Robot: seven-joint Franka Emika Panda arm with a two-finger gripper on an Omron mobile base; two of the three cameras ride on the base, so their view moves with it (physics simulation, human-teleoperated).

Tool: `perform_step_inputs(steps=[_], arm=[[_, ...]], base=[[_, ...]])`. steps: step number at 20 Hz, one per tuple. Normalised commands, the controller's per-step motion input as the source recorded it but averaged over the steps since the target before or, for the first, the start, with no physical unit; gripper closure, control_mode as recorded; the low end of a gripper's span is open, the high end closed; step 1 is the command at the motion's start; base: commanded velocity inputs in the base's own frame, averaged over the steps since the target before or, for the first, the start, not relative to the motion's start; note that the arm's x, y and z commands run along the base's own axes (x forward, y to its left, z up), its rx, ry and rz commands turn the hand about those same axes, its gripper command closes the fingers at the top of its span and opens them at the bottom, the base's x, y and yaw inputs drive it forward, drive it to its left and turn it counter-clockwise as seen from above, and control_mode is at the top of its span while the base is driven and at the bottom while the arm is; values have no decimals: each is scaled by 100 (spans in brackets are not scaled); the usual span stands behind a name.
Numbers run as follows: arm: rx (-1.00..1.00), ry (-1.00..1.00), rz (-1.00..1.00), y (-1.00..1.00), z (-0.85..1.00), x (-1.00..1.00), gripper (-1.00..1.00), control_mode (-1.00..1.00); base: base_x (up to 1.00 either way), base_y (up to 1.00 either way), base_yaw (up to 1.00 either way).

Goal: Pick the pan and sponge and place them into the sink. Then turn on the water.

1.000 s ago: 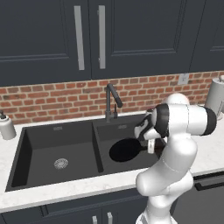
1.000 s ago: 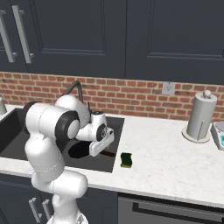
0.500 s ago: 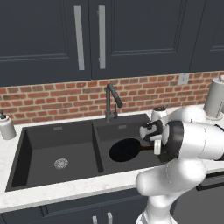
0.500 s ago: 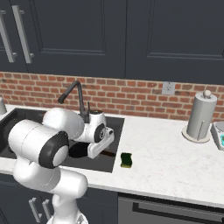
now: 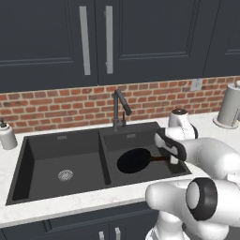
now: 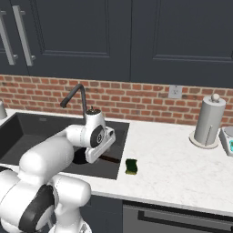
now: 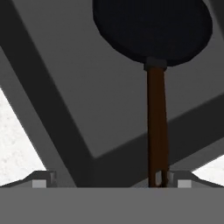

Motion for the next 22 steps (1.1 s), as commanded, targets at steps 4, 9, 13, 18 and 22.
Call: perform_step_inputs(steps=[4,9,13,18,22], arm=[[0,0,0,3,56,-2,-100,-100],[0,0,0,0,55,-1,-100,-100],[0,0,-7,0,32,-8,-100,-100],[0,0,-14,0,2,-18,-100,-100],[1,-1,-20,0,6,-19,-100,-100]], base=[[0,0,0],[0,0,0],[0,0,0],[0,0,0],[0,0,0]])
